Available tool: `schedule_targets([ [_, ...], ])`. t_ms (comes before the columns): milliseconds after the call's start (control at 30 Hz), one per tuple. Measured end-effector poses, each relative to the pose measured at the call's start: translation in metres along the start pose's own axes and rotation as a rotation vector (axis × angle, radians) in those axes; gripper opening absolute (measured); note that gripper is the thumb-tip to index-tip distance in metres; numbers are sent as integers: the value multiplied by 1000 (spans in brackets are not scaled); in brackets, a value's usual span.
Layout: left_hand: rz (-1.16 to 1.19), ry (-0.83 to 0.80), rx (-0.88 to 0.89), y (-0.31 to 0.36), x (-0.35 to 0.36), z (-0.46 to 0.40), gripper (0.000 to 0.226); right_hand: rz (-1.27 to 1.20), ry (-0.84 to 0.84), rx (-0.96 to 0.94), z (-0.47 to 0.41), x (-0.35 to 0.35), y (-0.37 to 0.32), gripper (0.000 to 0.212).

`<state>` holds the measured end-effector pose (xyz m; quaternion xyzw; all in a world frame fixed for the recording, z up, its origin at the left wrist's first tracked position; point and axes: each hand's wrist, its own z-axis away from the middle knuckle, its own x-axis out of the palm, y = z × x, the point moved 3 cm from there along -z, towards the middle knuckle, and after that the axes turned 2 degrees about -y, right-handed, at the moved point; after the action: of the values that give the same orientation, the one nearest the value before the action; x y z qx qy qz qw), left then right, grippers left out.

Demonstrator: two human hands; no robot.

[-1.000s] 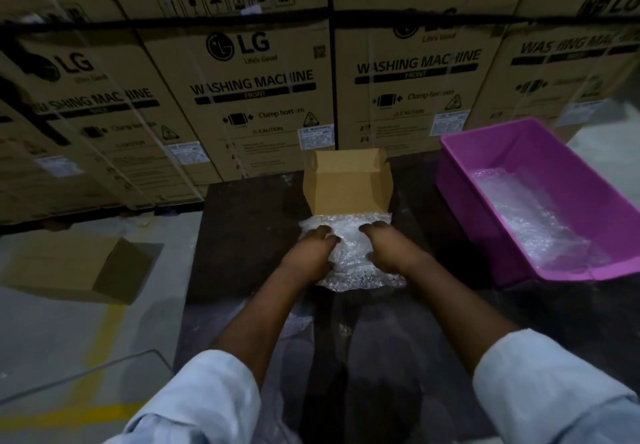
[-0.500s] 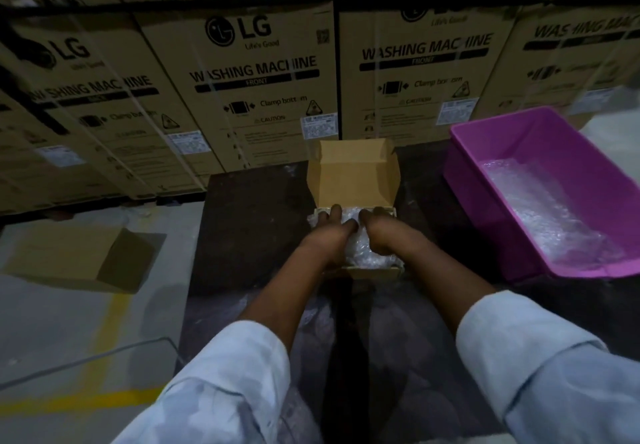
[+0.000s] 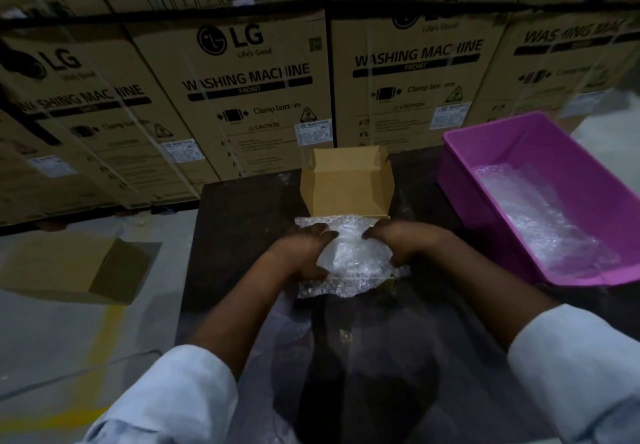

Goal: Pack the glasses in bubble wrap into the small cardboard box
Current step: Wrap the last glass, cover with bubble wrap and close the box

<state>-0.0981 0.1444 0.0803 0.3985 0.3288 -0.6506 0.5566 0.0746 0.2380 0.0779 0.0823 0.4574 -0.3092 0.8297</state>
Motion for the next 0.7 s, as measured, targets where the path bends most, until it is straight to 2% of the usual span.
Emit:
schedule_targets([
  [100, -55, 2, 10, -5, -3, -5, 83, 18, 5, 9, -4, -2, 2, 85],
  [267, -195, 23, 13, 5, 5, -16, 90, 56, -69, 50, -17, 6, -1, 104],
  [400, -183, -5, 13, 6, -4, -22, 96, 66, -116, 91, -25, 4, -6, 116],
  [567, -109, -60, 20, 6, -16, -25, 97, 95, -92, 139, -20, 2, -16, 114],
  [700, 46, 97, 57, -2, -14, -7, 86, 35, -121, 88, -21, 6, -12, 111],
])
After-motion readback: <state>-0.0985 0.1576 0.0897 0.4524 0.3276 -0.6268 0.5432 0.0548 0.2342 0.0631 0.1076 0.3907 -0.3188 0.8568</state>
